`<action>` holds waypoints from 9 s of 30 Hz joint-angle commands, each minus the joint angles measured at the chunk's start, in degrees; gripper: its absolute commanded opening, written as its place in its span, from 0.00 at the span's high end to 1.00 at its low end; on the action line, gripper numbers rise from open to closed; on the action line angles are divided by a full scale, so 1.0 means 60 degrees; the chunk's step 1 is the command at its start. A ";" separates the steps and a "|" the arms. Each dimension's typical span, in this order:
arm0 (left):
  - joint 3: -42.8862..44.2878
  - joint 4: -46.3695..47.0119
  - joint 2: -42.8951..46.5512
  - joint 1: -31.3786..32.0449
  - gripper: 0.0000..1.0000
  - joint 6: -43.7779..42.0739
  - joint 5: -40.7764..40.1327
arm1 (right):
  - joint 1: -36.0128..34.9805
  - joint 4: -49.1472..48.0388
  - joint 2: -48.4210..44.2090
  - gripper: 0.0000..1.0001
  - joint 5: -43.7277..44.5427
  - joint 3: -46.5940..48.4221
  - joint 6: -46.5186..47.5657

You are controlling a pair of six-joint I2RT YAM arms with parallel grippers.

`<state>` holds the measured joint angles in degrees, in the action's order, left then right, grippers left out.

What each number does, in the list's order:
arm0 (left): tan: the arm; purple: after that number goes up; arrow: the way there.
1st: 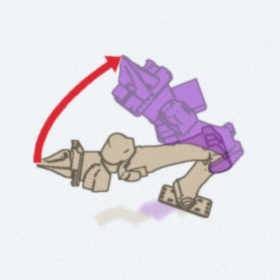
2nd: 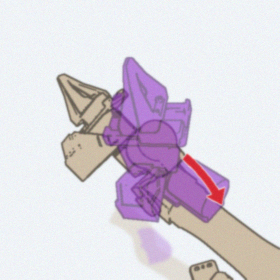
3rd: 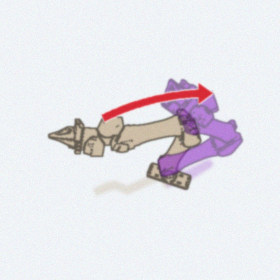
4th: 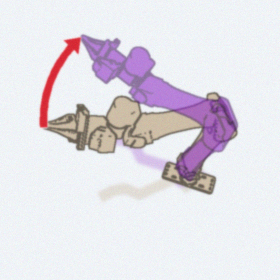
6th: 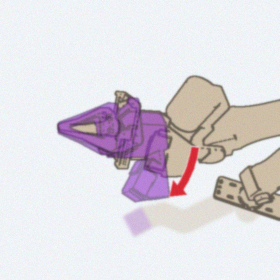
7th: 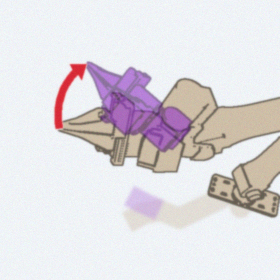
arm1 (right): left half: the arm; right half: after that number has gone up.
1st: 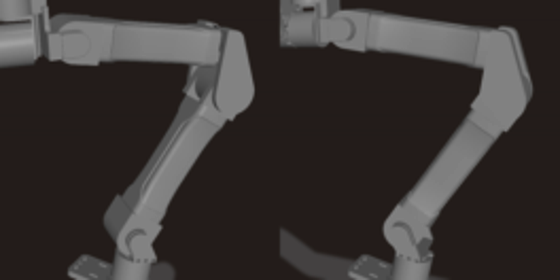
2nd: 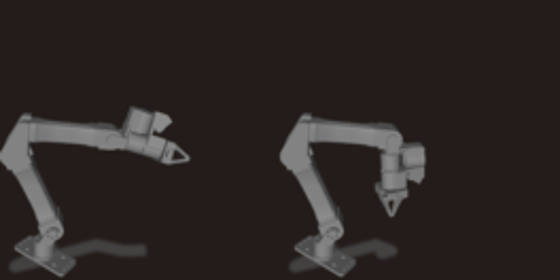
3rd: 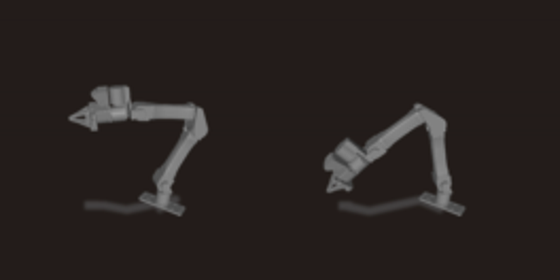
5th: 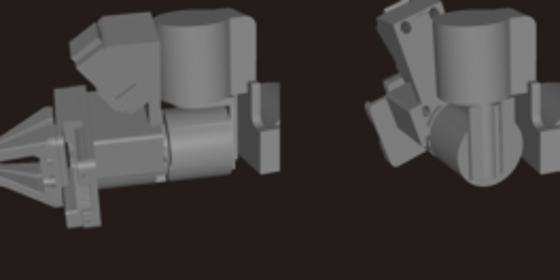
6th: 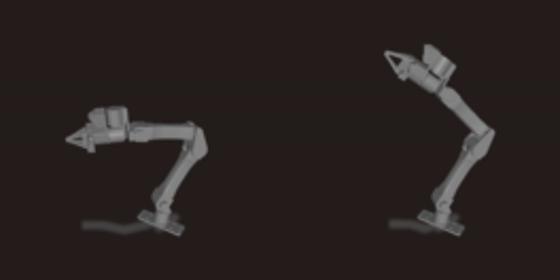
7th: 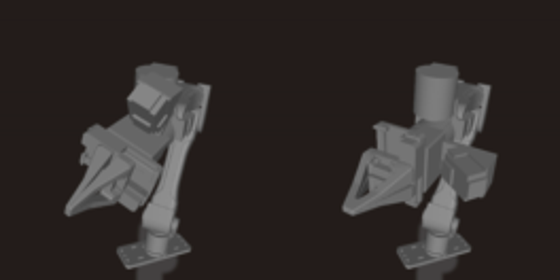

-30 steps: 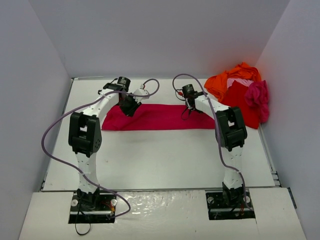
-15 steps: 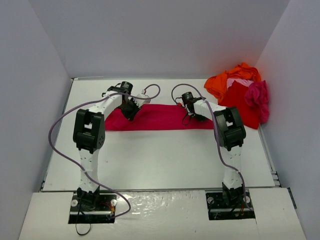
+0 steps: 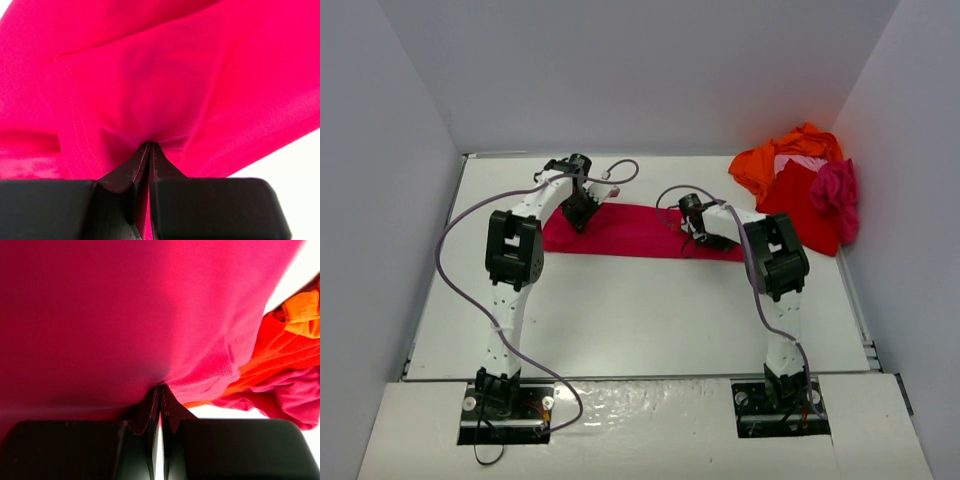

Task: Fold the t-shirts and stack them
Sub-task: Rotate the tshirt 90 degrees

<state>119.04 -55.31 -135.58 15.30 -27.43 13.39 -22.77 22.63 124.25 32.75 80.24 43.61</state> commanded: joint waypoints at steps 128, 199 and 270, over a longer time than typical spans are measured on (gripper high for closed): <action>0.4954 -0.2985 -0.3129 -0.0040 0.97 -0.0277 -0.3862 | -0.1976 0.2115 -0.5038 0.75 -0.5317 -0.0731 -0.3465; 0.2715 -0.0532 0.1029 -0.0052 0.80 0.0804 -0.3600 | -0.4030 0.4129 -0.3936 0.74 -0.4436 0.2052 -0.1575; -0.5347 0.2353 1.0328 -0.3048 1.00 0.2478 -0.2232 | -0.4866 0.0086 0.5529 0.80 -0.2266 1.0458 0.0815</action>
<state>85.75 -44.76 -74.78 -2.85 -11.92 0.01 -53.01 30.14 154.60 11.05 142.09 47.96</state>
